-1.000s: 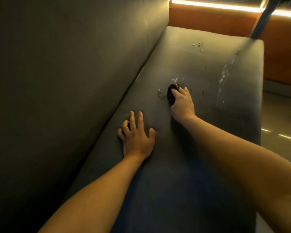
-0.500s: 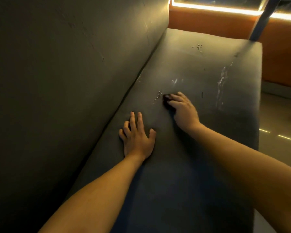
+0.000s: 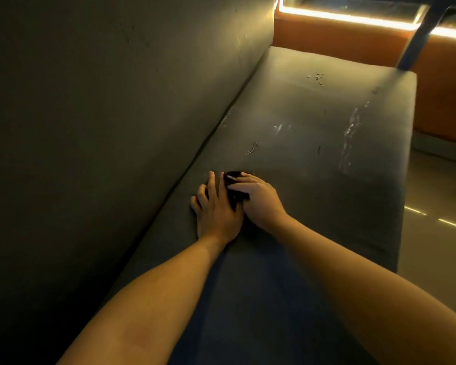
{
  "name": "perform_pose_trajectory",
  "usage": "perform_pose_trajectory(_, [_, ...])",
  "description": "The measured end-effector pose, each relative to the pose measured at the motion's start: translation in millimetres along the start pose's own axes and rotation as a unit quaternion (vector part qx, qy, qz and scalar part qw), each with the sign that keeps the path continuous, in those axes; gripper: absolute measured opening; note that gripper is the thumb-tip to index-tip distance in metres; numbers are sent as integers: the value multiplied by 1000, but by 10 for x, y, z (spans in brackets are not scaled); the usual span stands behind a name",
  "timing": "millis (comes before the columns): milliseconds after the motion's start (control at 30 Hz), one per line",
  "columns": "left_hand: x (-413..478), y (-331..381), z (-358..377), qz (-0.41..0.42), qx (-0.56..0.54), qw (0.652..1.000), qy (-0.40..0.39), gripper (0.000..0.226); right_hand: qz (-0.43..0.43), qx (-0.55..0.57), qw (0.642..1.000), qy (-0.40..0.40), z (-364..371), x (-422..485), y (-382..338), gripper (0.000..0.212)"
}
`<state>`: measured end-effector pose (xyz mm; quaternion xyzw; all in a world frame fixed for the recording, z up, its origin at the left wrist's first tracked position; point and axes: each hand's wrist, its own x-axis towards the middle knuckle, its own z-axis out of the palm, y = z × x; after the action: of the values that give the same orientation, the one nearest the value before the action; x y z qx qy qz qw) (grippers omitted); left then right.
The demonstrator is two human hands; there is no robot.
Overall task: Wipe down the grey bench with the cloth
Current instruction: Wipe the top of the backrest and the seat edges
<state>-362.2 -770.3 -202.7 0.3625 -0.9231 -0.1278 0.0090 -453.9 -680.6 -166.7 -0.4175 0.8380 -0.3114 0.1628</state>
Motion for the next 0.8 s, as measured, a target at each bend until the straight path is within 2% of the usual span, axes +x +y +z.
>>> perform_pose_trajectory(133, [-10, -5, -36, -3, 6, 1000, -6, 76, -53, -87, 994, -28, -118, -64, 248, 52])
perform_pose_trajectory(267, [-2, 17, -21, 0, 17, 1000, -4, 78, -41, -140, 989, -5, -195, -96, 409, 60])
perform_pose_trajectory(367, [12, 47, -25, -4, 13, 1000, 9, 78, -26, -99, 995, 16, -267, 98, 478, 61])
perform_pose_trajectory(467, [3, -1, 11, -22, -7, 1000, 18, 77, 33, -26, 995, 87, -319, 388, 576, 58])
perform_pose_trajectory(533, [37, 38, 9, -76, -70, 992, 68, 75, 73, 7, 991, 109, -407, 592, 587, 58])
perform_pose_trajectory(600, [79, 124, -9, -191, -150, 961, 133, 71, 100, 27, 990, 97, -473, 709, 550, 58])
perform_pose_trajectory(633, [92, 166, -13, -226, -150, 953, 139, 70, 107, 31, 990, 86, -478, 737, 515, 59])
perform_pose_trajectory(700, [117, 231, 23, -229, -100, 962, 108, 71, 104, 31, 992, 61, -424, 764, 394, 59])
perform_pose_trajectory(800, [164, 249, 70, -216, -48, 972, 79, 73, 33, 32, 999, 1, -255, 854, 200, 55])
